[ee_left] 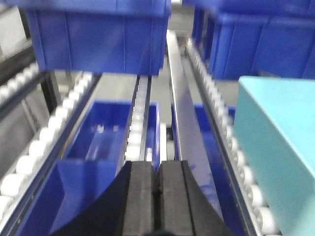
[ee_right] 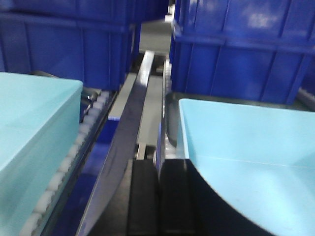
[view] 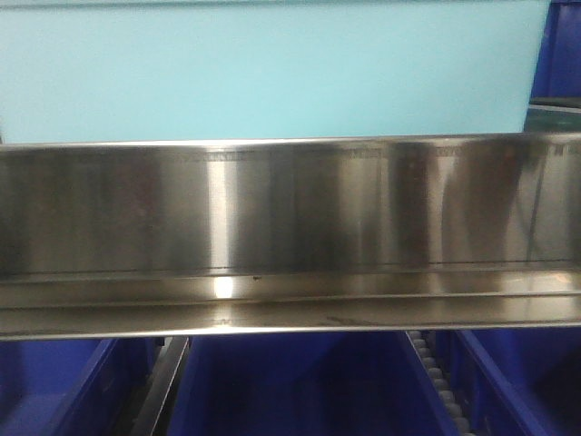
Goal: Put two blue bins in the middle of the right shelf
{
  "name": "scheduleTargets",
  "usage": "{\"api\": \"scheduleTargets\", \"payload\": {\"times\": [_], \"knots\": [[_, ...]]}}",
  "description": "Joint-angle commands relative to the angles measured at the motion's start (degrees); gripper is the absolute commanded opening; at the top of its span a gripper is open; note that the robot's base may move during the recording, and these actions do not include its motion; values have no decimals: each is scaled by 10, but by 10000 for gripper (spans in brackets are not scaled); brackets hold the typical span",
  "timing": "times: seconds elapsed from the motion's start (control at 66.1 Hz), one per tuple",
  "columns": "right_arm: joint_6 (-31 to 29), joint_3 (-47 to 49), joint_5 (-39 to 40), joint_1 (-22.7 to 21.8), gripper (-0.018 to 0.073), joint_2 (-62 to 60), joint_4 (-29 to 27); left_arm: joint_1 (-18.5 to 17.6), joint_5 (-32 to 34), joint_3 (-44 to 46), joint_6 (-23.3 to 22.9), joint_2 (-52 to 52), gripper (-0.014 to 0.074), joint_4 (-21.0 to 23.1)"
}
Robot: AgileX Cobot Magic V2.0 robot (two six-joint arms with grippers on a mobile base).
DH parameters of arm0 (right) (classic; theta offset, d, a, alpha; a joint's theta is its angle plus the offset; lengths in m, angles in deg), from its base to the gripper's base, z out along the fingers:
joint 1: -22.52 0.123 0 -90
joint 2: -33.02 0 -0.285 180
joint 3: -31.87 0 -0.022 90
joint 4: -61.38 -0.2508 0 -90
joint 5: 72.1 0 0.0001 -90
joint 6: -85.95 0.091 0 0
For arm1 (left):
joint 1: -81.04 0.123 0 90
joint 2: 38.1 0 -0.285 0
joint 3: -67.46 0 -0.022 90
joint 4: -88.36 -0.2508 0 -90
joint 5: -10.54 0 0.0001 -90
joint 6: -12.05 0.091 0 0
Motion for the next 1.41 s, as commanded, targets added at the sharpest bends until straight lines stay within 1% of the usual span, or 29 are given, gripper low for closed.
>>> {"api": "scheduleTargets", "payload": {"times": [0.0,0.091,0.242,0.303,0.393,0.469,0.59,0.666,0.696,0.756,0.787,0.832,0.892,0.923,0.968,1.044,1.119,1.21,1.301,1.392], "knots": [[0,36,2,-1,-167,45,-1,-1,-10,28,1,-37,-111,0],[0,59,6,-1,-167,76,-1,-1,9,35,1,-60,-111,0],[0,66,23,-1,-167,104,-6,-1,45,35,1,-81,-111,0],[0,88,-10,-1,-167,128,-18,-1,52,40,0,-96,-111,1],[0,139,-70,-1,-167,172,-31,-1,14,73,0,-134,-111,19],[1,192,-112,-1,-167,219,-34,-4,-30,117,0,-180,-111,20],[53,269,-182,-1,-167,292,-35,-4,-71,187,0,-260,-111,23],[72,302,-194,8,-156,329,-35,-6,-92,229,0,-304,-111,42],[83,311,-195,15,-148,340,-33,-11,-100,244,-5,-319,-111,43],[108,328,-199,34,-143,359,-21,-26,-119,274,-33,-348,-111,39],[130,335,-202,47,-143,368,-6,-36,-131,289,-51,-365,-111,29],[165,345,-212,71,-143,378,27,-58,-151,311,-88,-386,-111,1],[226,357,-232,107,-143,394,90,-90,-176,347,-140,-413,-111,-42],[249,363,-242,122,-143,401,118,-104,-187,360,-156,-426,-111,-59],[264,375,-260,146,-143,410,136,-127,-199,380,-175,-440,-111,-80],[267,398,-285,173,-143,431,137,-167,-210,411,-199,-462,-111,-98],[271,430,-325,195,-143,457,137,-196,-221,435,-225,-478,-111,-103],[271,464,-364,214,-143,489,137,-230,-225,451,-236,-494,-111,-117],[271,480,-363,228,-143,511,131,-261,-226,454,-244,-515,-111,-133],[271,481,-355,242,-134,519,127,-277,-239,454,-258,-532,-111,-135]]}}
